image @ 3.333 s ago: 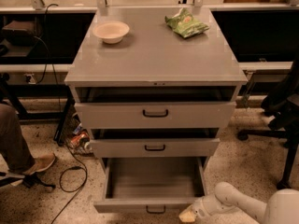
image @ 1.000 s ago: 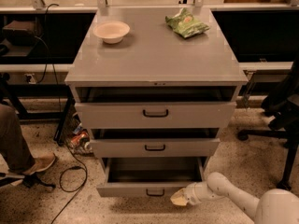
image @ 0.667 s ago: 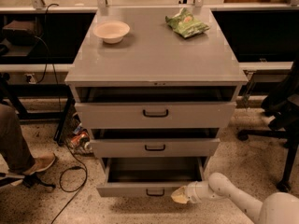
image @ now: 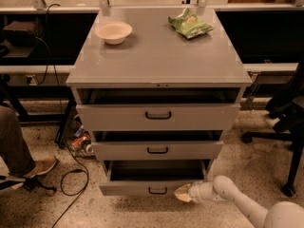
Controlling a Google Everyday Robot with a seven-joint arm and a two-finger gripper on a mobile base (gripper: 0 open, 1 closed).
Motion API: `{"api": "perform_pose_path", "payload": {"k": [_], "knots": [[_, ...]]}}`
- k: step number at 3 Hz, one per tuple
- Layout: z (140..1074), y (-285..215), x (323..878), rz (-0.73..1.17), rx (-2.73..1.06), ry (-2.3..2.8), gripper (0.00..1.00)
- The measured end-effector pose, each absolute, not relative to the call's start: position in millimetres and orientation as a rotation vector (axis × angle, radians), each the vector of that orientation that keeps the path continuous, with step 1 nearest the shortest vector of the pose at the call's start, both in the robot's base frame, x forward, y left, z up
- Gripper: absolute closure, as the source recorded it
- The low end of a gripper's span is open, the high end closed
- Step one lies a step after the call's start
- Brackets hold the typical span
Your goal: Close bottom drawer
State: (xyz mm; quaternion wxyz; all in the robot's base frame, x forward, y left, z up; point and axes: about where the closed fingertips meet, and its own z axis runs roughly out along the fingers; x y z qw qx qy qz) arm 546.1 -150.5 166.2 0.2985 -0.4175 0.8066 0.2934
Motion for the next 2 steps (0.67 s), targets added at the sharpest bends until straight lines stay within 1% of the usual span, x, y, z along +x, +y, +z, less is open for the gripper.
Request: {"api": "perform_pose_path", "payload": {"k": [2], "knots": [[165.8,-146.7,584.2,0.733,-1.100,2.037,1.00]]}}
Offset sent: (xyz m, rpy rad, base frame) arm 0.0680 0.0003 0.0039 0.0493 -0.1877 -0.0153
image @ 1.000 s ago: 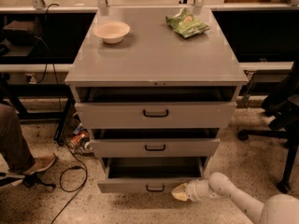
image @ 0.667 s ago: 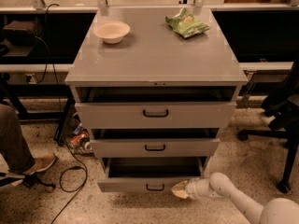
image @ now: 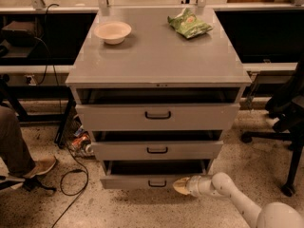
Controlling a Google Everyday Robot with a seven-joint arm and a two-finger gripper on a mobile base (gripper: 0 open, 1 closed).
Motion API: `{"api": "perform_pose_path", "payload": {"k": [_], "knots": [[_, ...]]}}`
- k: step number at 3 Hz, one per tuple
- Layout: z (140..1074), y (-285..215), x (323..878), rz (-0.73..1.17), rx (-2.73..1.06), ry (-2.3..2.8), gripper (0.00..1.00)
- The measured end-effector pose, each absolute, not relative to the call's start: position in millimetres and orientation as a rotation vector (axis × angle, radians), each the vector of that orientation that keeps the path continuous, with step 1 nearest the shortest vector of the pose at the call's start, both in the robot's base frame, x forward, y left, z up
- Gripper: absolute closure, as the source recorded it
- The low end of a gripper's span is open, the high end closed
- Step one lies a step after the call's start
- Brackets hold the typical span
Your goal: Close bottom drawer
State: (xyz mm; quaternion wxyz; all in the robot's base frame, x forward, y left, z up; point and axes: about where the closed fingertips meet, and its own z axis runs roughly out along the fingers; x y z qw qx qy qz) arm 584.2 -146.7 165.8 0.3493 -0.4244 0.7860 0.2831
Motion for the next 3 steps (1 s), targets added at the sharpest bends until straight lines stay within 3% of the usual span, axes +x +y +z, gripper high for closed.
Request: {"api": "perform_pose_path", "payload": {"k": [3], "knots": [[172.8,-140.7,625.8,0.718,-1.126,1.931,1.00]]}}
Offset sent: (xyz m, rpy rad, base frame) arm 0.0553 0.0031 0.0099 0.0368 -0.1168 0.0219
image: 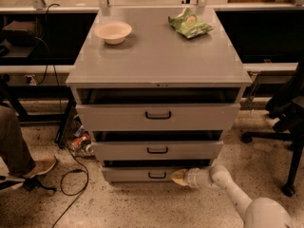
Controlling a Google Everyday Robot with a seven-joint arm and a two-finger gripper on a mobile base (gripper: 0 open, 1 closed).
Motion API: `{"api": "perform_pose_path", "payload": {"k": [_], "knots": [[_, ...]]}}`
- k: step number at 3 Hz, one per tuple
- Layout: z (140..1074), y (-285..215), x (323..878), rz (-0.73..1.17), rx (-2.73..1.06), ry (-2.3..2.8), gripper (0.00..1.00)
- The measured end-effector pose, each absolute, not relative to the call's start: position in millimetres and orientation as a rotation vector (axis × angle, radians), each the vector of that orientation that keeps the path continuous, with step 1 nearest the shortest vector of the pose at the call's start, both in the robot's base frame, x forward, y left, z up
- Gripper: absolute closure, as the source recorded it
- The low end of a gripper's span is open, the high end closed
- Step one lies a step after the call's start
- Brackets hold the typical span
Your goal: Close bottom drawer
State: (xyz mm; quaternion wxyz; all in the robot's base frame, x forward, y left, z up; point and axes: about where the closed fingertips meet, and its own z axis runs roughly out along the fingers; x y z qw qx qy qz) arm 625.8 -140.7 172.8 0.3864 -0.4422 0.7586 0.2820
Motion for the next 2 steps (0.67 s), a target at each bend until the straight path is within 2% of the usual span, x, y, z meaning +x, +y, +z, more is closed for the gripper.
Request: {"api": "perform_pose_path", "payload": {"k": [2], "knots": [[166.9,-179.0,571.7,0.755,-1.103,2.073,1.00]]}}
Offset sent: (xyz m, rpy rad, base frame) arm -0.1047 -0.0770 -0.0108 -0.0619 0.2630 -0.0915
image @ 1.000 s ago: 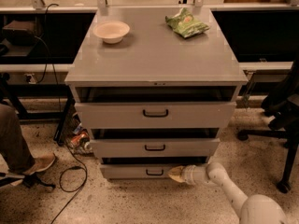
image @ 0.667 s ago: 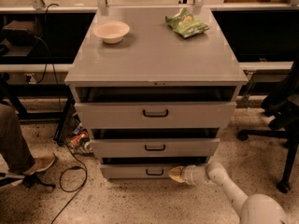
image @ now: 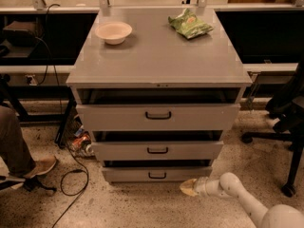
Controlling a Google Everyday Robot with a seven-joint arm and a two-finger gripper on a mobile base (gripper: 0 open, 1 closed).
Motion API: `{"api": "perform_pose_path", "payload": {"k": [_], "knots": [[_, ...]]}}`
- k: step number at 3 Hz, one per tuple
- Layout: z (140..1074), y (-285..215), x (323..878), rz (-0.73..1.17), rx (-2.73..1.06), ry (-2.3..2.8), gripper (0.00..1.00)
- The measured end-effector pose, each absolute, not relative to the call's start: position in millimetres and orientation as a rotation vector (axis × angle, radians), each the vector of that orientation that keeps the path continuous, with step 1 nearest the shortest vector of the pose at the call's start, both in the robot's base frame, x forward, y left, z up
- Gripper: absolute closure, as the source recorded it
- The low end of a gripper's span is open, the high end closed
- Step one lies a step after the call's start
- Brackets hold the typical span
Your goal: Close bottom drawer
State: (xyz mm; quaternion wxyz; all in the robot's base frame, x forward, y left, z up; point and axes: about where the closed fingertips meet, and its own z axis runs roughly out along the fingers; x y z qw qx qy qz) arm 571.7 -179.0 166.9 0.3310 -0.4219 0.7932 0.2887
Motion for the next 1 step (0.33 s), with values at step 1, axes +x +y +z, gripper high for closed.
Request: {"api": "perform_pose_path", "payload": {"k": [1], "knots": [[160.8,-195.9,546.1,0.811,-1.044,2.137,1.00]]}}
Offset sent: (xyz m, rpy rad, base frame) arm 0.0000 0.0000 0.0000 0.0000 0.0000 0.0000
